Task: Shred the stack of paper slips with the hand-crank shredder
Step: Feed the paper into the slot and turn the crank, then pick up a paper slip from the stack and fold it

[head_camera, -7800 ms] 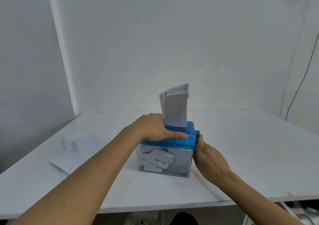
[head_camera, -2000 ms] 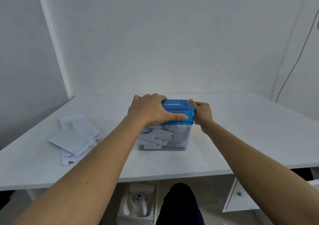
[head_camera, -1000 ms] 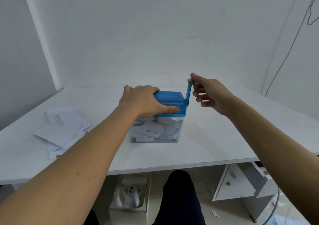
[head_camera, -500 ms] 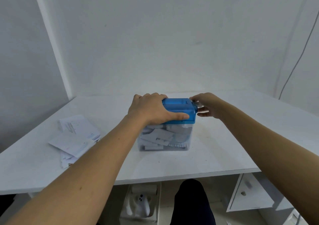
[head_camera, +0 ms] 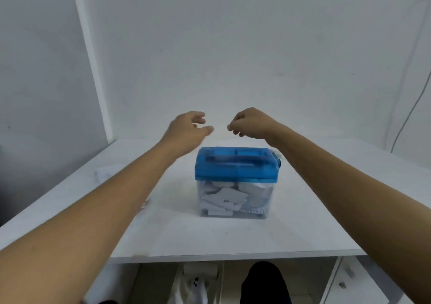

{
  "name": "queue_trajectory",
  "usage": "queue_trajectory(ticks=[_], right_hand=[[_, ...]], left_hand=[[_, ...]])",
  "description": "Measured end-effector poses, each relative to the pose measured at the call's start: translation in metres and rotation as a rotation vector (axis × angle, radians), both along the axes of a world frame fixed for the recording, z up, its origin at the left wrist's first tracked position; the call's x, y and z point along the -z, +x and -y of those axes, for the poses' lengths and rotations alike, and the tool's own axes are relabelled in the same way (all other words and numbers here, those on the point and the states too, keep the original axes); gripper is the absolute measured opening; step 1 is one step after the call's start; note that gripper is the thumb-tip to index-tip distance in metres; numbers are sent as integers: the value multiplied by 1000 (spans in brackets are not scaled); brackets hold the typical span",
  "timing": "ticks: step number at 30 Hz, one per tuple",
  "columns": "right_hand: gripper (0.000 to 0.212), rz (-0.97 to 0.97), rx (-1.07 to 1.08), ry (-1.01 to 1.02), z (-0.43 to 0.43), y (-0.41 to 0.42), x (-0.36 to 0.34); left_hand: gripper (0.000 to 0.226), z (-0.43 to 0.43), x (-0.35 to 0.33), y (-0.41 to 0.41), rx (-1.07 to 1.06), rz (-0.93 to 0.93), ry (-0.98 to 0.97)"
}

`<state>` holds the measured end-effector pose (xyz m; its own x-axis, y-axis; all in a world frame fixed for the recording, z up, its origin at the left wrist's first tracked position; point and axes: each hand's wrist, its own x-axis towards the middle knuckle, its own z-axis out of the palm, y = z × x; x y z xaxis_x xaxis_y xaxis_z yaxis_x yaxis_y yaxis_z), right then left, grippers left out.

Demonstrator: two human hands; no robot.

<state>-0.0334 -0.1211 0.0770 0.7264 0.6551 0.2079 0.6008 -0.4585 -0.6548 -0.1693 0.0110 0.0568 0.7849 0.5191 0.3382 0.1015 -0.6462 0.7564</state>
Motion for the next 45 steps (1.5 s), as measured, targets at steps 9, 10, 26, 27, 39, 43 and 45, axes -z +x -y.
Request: queue_trajectory(ticks=[9,10,26,27,39,43,45], right_hand=[[14,129,-167,-79,-73,-62,3],[15,147,-183,-81,-81,-71,5],[51,8,-254,-261,-160,-146,138],[50,16,-240,-259,-161,-147,142],[25,-424,-112,240,-165,-127,146],[27,-431,19,222,-185,-117,153],[27,-379,62,132,-194,-116,159]], left_hand=[[20,-97,29,-83,-275,78,-183],[19,-104,36,-90,-300,89,-210],[44,-139,156,-130,-775,-185,-3],[42,-140,158,-132,-770,-136,-24],[29,-141,162,-134,-713,25,-40],[22,-140,164,-131,-675,-100,112],[24,-139,165,-129,-637,-159,177]])
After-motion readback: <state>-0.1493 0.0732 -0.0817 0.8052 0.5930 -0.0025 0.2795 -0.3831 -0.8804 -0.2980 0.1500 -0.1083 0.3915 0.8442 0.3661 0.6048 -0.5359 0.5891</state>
